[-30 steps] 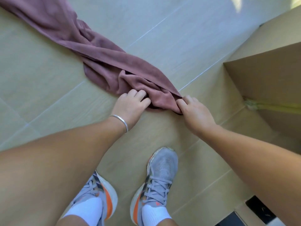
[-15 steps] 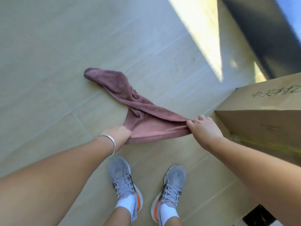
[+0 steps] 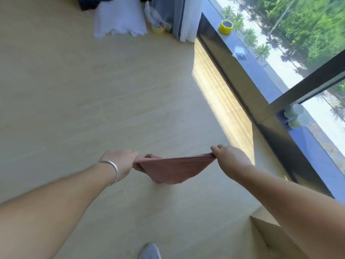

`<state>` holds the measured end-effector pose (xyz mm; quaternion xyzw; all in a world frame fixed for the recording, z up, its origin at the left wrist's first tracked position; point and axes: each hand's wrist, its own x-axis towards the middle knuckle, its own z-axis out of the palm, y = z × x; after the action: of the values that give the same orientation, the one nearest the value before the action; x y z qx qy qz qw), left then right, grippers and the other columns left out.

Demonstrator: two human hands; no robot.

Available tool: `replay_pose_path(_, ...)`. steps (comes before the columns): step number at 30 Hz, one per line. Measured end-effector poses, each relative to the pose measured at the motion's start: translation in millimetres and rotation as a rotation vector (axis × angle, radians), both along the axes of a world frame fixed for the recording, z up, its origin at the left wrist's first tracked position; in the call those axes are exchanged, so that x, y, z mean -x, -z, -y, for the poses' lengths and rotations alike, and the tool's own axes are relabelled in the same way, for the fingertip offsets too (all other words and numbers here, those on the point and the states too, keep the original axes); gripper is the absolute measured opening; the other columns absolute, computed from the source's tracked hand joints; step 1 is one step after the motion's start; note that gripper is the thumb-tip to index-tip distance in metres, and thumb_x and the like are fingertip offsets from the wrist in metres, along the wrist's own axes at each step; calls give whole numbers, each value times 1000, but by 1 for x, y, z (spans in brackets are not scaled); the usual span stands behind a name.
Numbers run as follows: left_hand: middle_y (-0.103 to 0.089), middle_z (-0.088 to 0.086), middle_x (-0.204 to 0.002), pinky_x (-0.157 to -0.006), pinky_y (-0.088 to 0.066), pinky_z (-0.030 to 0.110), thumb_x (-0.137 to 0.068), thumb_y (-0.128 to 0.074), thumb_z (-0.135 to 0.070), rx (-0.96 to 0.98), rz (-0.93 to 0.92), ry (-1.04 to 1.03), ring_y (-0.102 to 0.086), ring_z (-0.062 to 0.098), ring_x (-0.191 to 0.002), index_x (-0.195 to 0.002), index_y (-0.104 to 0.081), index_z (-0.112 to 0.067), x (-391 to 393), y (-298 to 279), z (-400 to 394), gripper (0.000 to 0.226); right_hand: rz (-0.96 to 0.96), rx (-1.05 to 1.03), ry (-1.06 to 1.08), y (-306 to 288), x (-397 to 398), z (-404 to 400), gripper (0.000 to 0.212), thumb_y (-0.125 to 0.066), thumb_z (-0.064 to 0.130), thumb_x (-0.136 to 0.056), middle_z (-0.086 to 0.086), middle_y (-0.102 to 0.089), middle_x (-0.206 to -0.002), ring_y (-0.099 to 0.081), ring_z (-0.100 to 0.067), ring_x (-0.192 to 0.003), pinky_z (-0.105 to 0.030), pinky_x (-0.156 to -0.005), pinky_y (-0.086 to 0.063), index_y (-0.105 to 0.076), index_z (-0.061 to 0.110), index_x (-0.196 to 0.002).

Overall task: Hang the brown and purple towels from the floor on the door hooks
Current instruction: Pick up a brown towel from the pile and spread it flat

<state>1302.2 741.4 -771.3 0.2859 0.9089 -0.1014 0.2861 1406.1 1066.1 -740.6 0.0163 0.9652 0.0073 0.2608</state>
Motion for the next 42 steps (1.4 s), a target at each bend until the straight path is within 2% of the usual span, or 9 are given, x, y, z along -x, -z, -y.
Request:
replay_pose_path(7,-60,-2,-106,-77,-48,34,-91,-39,-14,-34,-171,-133,-58,25,-97,-97,-47,-25,90,-107,49,15,-152,-80,-126,-115,113,32,25,-42,-4,-79,1,-43,-82,-44,-22,-65,-26,-45,-21,-36,17,-90)
replay_pose_path(12,-55,-1,-98,-62,-32,31,-85,-41,-10,-55,-358,-220,-58,26,-90,-91,-45,-26,120,-174,81,17,-309,-97,-150,-174,154,56,22,-40,-4,-79,1,-48,-82,-46,-24,-71,-29,-48,-25,-40,17,-85)
replay_pose_path(14,-55,-1,-97,-61,-30,31,-84,-42,-9,-97,-444,-248,-57,26,-90,-93,-45,-25,121,-193,92,19,-395,-77,-159,-188,161,62,23,-40,-3,-78,0,-56,-88,-52,-25,-77,-30,-54,-33,-47,16,-88)
replay_pose_path(17,-56,-3,-98,-62,-34,33,-84,-44,-11,-171,-532,-284,-58,25,-95,-98,-48,-27,109,-210,109,22,-512,2,-197,-196,159,68,39,-41,-1,-79,1,-64,-107,-59,-25,-98,-32,-72,-48,-59,17,-108)
replay_pose_path(20,-60,-7,-105,-71,-43,33,-87,-48,-16,-249,-540,-333,-57,21,-101,-110,-54,-32,80,-211,128,29,-603,103,-221,-191,139,74,47,-39,-2,-79,4,-65,-117,-58,-23,-107,-30,-81,-47,-61,18,-115)
replay_pose_path(24,-62,-16,-108,-74,-47,31,-89,-53,-21,-286,-513,-343,-57,14,-103,-112,-61,-37,12,-186,146,30,-569,226,-250,-158,90,80,48,-41,-3,-80,8,-65,-117,-58,-20,-108,-27,-82,-43,-63,19,-115)
replay_pose_path(29,-59,-21,-110,-66,-36,27,-88,-53,-21,-197,-387,-417,-55,10,-106,-118,-58,-44,-90,-119,150,38,-388,274,-301,-84,6,88,48,-40,-2,-78,8,-64,-113,-59,-20,-106,-26,-83,-41,-60,22,-115)
replay_pose_path(34,-58,-17,-118,-83,-48,31,-87,-52,-17,-112,-241,-490,-53,13,-112,-124,-56,-39,-190,-32,146,43,-219,297,-306,9,-93,90,50,-41,2,-81,8,-61,-125,-55,-19,-115,-29,-96,-41,-58,24,-122)
replay_pose_path(42,-56,-16,-120,-86,-48,31,-85,-50,-17,-15,14,-480,-51,12,-115,-119,-58,-36,-328,114,142,39,60,289,-269,146,-247,85,55,-37,5,-83,10,-52,-134,-48,-16,-124,-25,-102,-35,-51,28,-131)
